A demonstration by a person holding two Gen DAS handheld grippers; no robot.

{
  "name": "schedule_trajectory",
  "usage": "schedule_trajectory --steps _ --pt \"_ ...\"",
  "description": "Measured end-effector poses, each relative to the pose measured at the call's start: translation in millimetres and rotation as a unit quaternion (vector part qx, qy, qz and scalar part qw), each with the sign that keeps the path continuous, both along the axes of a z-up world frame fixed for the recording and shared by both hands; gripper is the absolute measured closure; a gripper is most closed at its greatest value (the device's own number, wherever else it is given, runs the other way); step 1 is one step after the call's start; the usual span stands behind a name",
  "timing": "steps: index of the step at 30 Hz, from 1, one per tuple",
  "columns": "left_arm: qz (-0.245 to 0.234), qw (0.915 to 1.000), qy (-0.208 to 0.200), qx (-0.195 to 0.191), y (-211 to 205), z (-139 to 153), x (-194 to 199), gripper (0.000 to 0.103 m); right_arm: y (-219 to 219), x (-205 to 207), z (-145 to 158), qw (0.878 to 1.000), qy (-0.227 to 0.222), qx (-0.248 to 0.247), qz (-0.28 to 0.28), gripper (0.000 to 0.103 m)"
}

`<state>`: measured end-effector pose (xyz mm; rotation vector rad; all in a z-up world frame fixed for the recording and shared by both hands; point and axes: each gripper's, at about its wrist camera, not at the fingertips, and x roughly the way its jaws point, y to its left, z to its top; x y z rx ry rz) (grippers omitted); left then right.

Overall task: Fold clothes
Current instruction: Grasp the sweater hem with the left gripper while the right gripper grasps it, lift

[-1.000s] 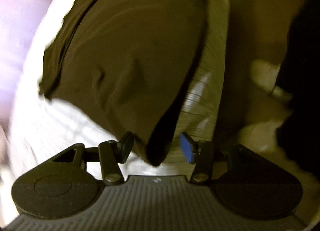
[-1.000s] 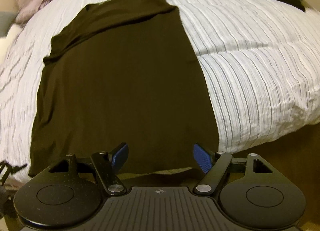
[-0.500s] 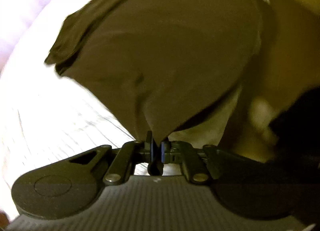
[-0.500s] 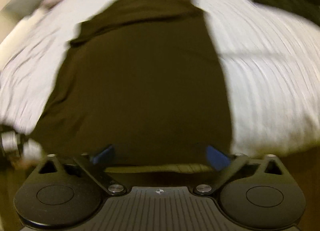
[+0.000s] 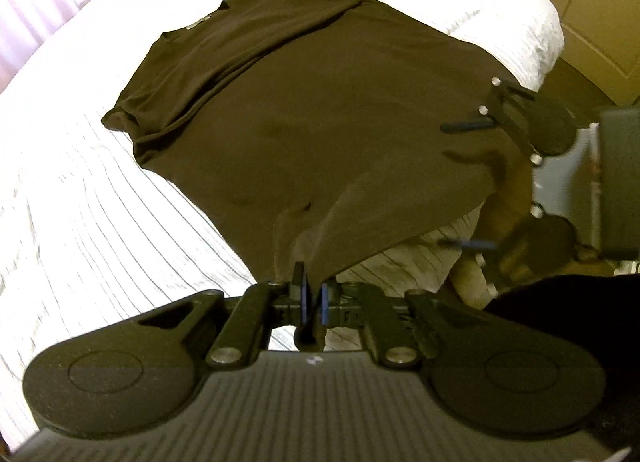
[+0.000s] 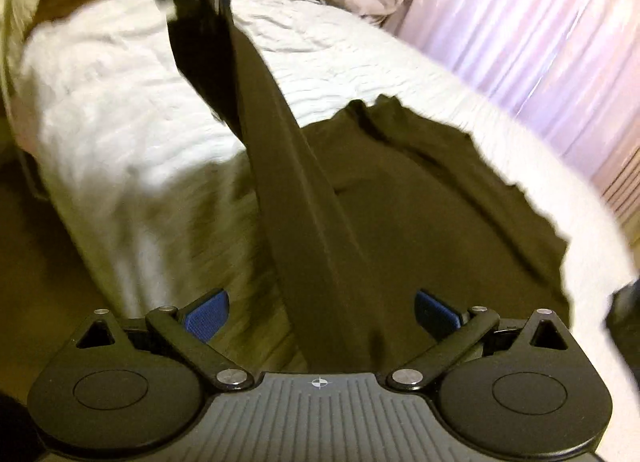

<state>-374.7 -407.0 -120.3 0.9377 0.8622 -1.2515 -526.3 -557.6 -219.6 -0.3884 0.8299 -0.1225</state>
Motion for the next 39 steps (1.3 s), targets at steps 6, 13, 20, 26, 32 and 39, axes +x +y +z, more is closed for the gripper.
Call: schedule_trajectory --steps 6,13,20,26,32,39 --pt "0.001 1.0 -0.001 -0.001 4 -2 5 0.098 -58 -43 -26 0.991 0.05 -0.097 -0.08 0.03" --pt "-0.007 1.0 -0.005 0.001 4 -8 2 0.098 -135 -107 -16 0.979 0.085 -0.131 -0.129 0.064" --pt "-0.013 0.9997 -0.02 0.0 8 -6 4 0.098 -154 -105 22 0.986 0.09 -0.106 -0.092 0.101" --pt "0.008 0.9974 -0.048 -0.053 15 28 27 0.098 -149 -95 88 0.986 0.081 -0.114 -0.086 0.101" --pt "0.034 0.9893 -0.087 -0.112 -21 67 85 0.098 -179 -50 151 0.986 0.072 -0.141 -0.056 0.101" --pt "0.056 0.9848 -0.115 -0.118 -97 86 162 0.098 -262 31 195 0.986 0.094 -0.138 -0.008 0.101"
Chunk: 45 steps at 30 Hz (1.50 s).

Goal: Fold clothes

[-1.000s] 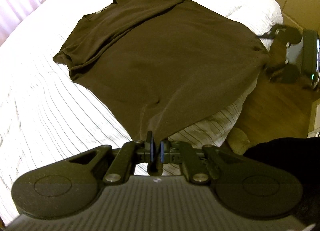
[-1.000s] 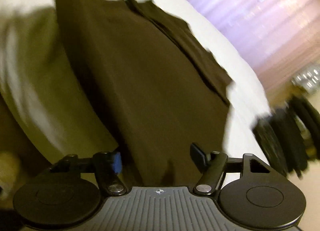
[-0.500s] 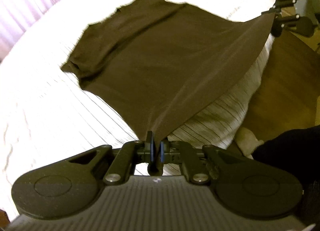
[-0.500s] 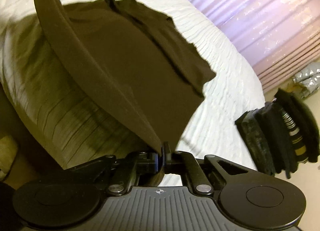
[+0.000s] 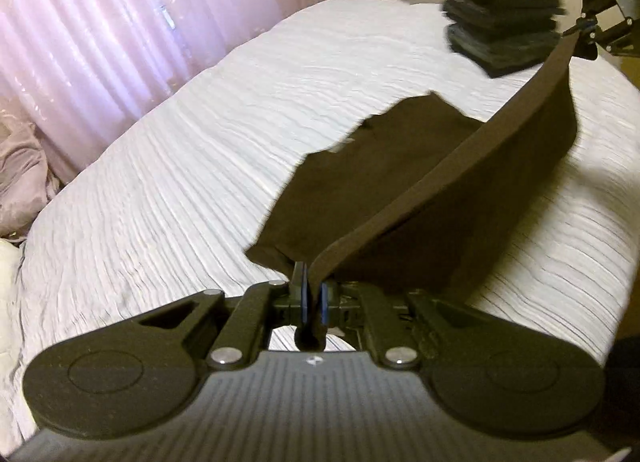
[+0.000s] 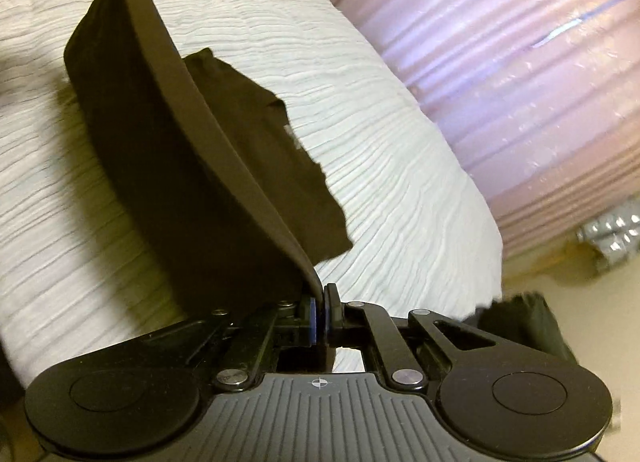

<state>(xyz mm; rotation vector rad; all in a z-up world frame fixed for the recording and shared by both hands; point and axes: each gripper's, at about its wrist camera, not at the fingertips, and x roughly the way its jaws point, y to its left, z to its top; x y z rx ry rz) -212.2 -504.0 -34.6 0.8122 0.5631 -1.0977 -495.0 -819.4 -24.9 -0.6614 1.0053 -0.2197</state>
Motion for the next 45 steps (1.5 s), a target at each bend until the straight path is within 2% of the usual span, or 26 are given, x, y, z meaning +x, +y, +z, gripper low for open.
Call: schedule_trajectory --steps 3,6,12,15,18,21,22,24,25,26,27,33,34,35,36,38,42,45 --pt "0.023 0.9992 0.01 0.033 -42 -14 41 0.098 -53 49 2 0.998 0.04 0.033 0.018 0.101" --pt "0.05 0.9964 0.022 0.065 -74 -35 79 0.098 -110 96 -13 0.995 0.075 0.067 0.026 0.101" --pt "0.094 0.9884 0.06 0.103 -116 -79 126 0.098 -198 162 -52 0.984 0.1 0.143 0.021 0.101" --pt "0.098 0.9845 0.075 0.125 -125 -105 138 0.098 -226 178 -73 0.971 0.09 0.222 -0.022 0.101" --pt "0.094 0.9824 0.086 0.137 -123 -127 145 0.098 -240 179 -92 0.943 0.068 0.316 -0.074 0.1" --pt "0.098 0.9797 0.1 0.144 -115 -148 156 0.098 -237 176 -114 0.923 0.057 0.366 -0.104 0.1" --pt "0.1 0.9781 0.11 0.146 -112 -154 161 0.098 -232 176 -120 0.921 0.056 0.37 -0.108 0.099" --pt "0.1 0.9751 0.128 0.151 -104 -165 169 0.097 -224 178 -134 0.917 0.052 0.378 -0.116 0.081" --pt "0.099 0.9737 0.136 0.154 -100 -171 173 0.097 -222 182 -140 0.917 0.047 0.378 -0.117 0.041" --pt "0.096 0.9729 0.143 0.154 -98 -175 177 0.097 -221 185 -146 0.917 0.039 0.378 -0.119 0.022" --pt "0.093 0.9723 0.15 0.153 -97 -178 179 0.097 -221 188 -151 0.916 0.027 0.383 -0.119 0.022" --pt "0.084 0.969 0.179 0.148 -93 -190 188 0.094 -239 215 -175 0.886 -0.003 0.436 -0.156 0.024" --pt "0.084 0.9688 0.183 0.144 -93 -190 189 0.093 -241 218 -179 0.883 -0.002 0.44 -0.161 0.048" --pt "0.084 0.9686 0.187 0.14 -92 -189 190 0.087 -244 220 -181 0.881 -0.001 0.443 -0.168 0.085" --pt "0.086 0.9688 0.19 0.134 -89 -187 192 0.083 -246 222 -182 0.879 -0.001 0.441 -0.181 0.1" --pt "0.094 0.9686 0.197 0.12 -83 -181 196 0.08 -251 220 -177 0.876 -0.013 0.439 -0.201 0.101" --pt "0.127 0.9627 0.226 0.076 -64 -172 203 0.07 -260 209 -158 0.871 -0.055 0.429 -0.233 0.101" --pt "0.14 0.9586 0.24 0.063 -59 -178 204 0.064 -267 200 -152 0.861 -0.074 0.431 -0.261 0.101"
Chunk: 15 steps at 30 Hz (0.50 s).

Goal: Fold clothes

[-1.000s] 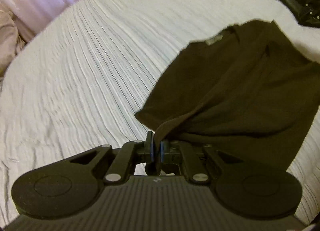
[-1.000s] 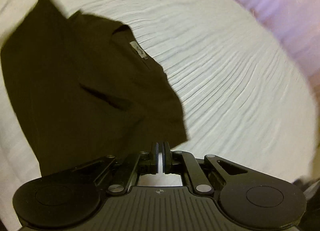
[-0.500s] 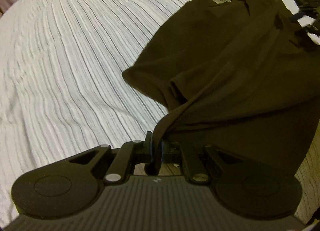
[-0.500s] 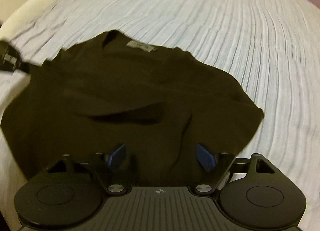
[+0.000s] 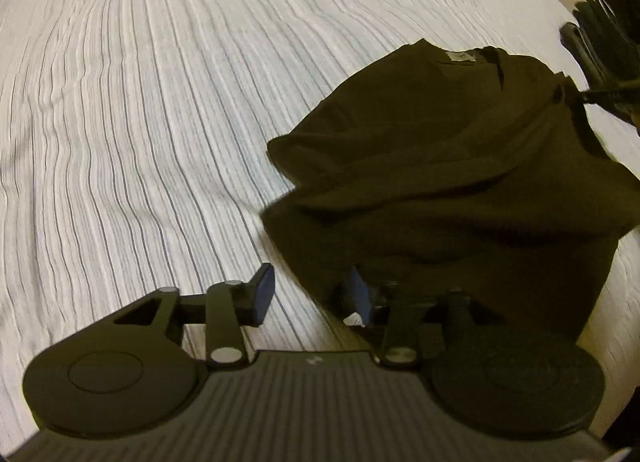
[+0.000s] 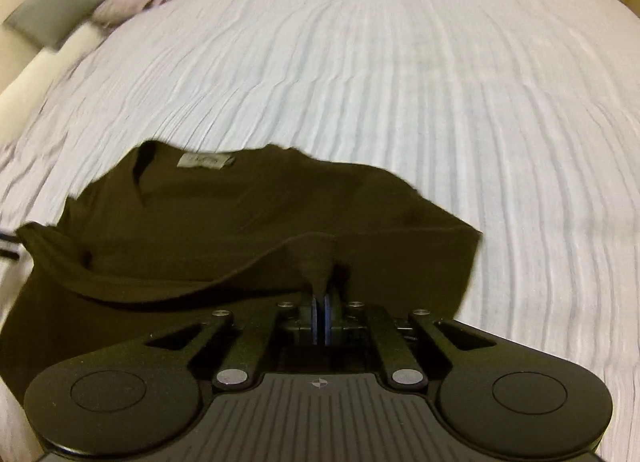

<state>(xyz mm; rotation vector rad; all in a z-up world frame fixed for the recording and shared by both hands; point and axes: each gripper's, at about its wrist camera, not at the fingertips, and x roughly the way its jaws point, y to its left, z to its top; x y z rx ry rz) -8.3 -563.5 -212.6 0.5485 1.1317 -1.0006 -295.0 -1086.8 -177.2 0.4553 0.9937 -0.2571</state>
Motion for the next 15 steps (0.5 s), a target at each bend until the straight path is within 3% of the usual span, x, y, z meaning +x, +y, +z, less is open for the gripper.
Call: schedule_trajectory --steps 8,10,11,12,15 --pt "0.042 0.999 -0.005 -0.013 -21 -33 19 0.064 3 -9 4 1.0 0.001 -0.001 -0.015 0.101" --pt "0.048 0.9985 0.003 -0.026 -22 -36 25 0.07 5 -10 5 1.0 0.002 -0.004 -0.014 0.101" --pt "0.05 0.9982 0.008 -0.032 -22 -37 27 0.087 5 -11 5 1.0 0.002 -0.004 -0.016 0.101" --pt "0.048 0.9981 0.012 -0.037 -19 -34 26 0.095 6 -11 6 1.0 0.001 -0.003 -0.019 0.101" --pt "0.036 0.9975 0.006 -0.06 -6 -12 18 0.099 10 -12 16 1.0 -0.01 -0.007 -0.025 0.101"
